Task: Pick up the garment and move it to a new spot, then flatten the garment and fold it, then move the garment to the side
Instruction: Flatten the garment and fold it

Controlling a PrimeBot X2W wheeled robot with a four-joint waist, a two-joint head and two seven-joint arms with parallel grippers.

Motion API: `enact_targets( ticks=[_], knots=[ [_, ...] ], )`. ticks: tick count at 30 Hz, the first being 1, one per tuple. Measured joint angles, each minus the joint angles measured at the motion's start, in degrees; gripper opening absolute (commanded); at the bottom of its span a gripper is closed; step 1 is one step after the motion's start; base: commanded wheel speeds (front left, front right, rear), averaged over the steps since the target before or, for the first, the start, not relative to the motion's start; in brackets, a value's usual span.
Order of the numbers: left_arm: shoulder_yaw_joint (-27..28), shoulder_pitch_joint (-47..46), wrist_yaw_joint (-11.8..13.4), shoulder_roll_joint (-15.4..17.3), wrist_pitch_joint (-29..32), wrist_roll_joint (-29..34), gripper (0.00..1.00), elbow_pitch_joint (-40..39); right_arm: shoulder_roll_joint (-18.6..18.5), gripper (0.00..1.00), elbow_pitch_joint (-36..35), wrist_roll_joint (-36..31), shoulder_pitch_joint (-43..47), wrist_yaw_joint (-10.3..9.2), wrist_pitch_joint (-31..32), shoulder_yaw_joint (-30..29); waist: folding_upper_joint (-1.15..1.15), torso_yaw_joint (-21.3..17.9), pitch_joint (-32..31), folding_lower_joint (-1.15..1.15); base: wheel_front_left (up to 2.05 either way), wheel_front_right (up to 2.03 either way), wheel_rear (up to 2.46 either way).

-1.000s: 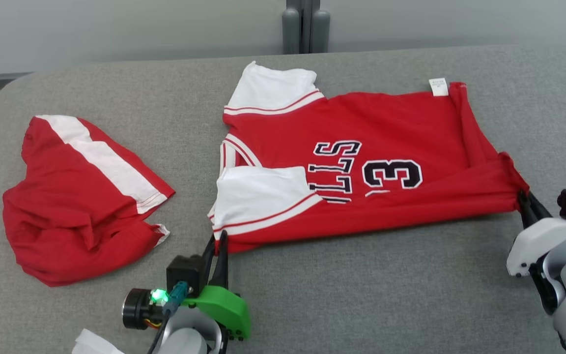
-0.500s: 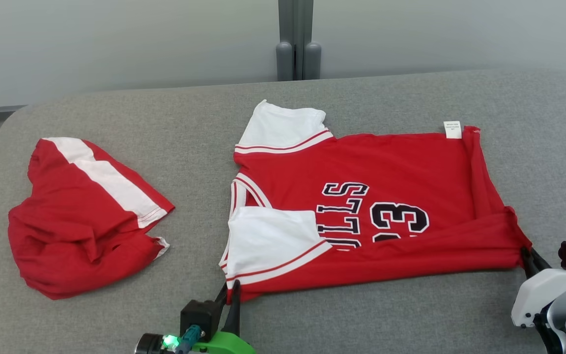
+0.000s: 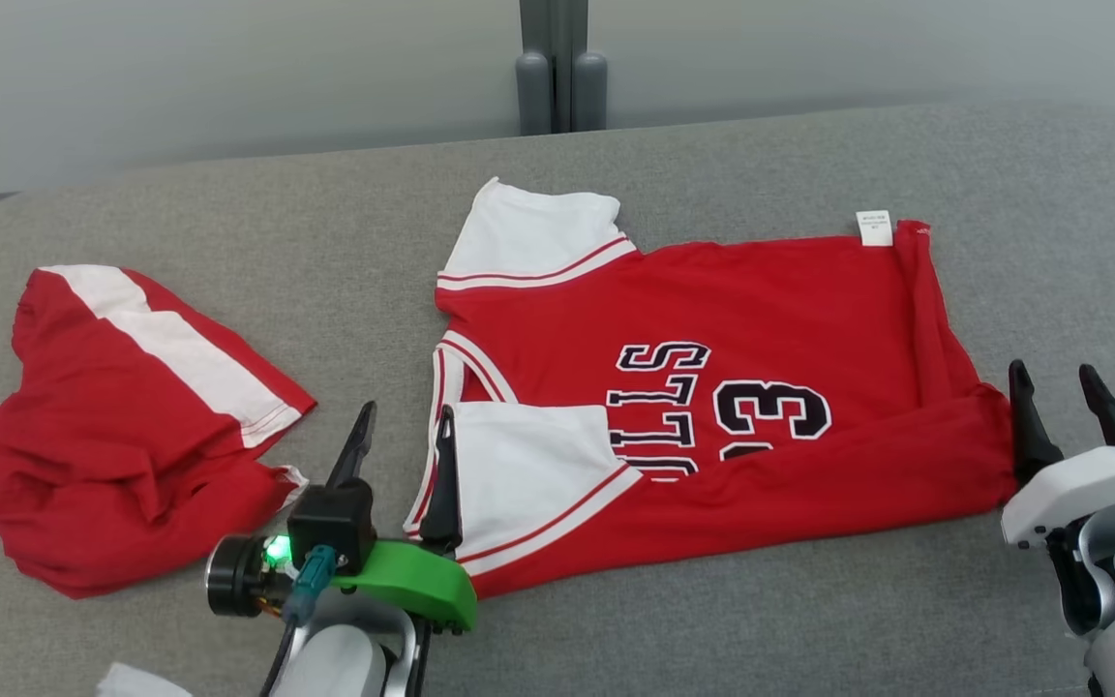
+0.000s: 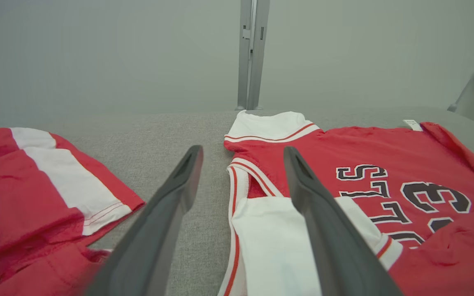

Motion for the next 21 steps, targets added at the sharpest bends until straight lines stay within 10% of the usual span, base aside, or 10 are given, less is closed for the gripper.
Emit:
enact_targets(
  ticks=[6, 13, 21],
  knots=[
    [-0.3, -10.3, -5.1, 1.7, 1.9, 1.1, 1.00, 4.1, 0.5, 1.00, -5.1, -0.5, -3.4, 0.00, 1.1, 0.5, 0.00, -1.1, 3.4, 0.00, 0.00, 0.00, 0.00],
    [-1.1, -32.4, -14.6, 4.6, 17.5, -1.4, 1.00, 12.6, -0.1, 1.00, -9.2, -0.6, -12.0, 0.00, 4.7, 4.1, 0.00, -2.8, 9.4, 0.00, 0.00, 0.00, 0.00],
    [-3.1, -51.6, -16.7, 10.0, 34.0, -7.3, 1.00, 22.6, -0.2, 1.00, -10.4, 1.6, -22.4, 0.00, 6.1, 9.8, 0.00, -6.7, 16.9, 0.00, 0.00, 0.00, 0.00]
  ],
)
